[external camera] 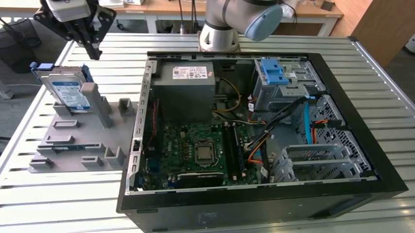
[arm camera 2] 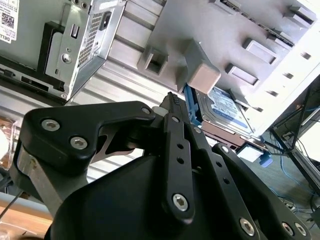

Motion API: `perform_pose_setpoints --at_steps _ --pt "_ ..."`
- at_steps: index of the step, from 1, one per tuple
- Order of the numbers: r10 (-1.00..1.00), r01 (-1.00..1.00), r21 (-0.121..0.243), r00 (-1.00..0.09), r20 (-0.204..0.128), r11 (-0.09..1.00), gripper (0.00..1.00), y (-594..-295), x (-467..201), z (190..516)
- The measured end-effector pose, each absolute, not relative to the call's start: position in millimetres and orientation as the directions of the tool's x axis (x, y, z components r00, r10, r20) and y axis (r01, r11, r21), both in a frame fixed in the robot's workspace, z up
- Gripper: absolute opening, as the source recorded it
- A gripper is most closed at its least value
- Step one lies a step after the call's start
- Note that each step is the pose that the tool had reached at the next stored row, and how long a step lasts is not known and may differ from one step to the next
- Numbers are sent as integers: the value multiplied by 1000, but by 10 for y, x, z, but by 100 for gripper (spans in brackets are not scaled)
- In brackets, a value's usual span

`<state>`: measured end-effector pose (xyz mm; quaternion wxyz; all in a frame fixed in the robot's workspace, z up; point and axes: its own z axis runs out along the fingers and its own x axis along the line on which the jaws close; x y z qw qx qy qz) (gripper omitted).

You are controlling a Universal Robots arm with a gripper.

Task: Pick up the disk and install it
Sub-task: 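Reach for the disk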

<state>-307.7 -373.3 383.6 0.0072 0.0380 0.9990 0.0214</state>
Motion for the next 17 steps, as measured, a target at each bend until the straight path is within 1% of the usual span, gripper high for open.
perform_pose_setpoints --at_steps 17 --pt "40 40 43 -999 -12 998 11 -3690 -3358 3808"
